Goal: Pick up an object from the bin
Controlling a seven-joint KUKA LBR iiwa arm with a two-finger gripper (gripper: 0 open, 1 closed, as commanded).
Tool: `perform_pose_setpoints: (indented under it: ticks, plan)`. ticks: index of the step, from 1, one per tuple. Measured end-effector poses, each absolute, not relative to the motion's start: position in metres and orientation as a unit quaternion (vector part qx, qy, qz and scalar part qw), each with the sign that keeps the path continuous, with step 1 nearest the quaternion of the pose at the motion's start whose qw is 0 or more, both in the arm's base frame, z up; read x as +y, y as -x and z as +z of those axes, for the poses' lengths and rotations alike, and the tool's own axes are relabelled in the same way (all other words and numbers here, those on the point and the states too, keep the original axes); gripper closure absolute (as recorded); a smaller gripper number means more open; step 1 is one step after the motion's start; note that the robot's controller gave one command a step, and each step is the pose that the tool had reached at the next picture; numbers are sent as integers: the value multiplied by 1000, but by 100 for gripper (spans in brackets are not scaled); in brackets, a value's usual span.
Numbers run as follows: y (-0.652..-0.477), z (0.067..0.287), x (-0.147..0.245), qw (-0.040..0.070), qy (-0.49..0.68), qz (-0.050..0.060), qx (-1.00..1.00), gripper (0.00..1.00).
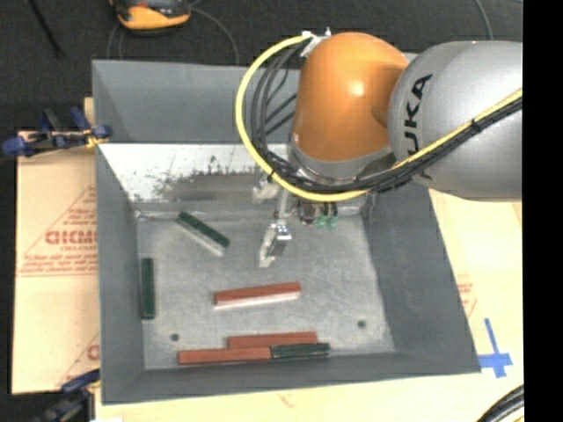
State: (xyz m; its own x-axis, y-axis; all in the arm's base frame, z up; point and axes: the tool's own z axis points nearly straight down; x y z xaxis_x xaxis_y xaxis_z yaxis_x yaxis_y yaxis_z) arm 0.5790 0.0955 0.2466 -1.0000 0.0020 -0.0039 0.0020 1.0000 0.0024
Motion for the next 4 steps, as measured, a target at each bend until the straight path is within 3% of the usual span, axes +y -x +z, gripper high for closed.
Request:
perform_pose_setpoints:
  ticks: [1,2,3,4]
  plan:
    - [-579,247,96,2,-1,1,1000,0]
    - [-557,206,76,6,22,0,1000,0]
    - [-561,149,57,3,-13,1,1000,0]
    - [-535,84,66,-1,89,0,996,100]
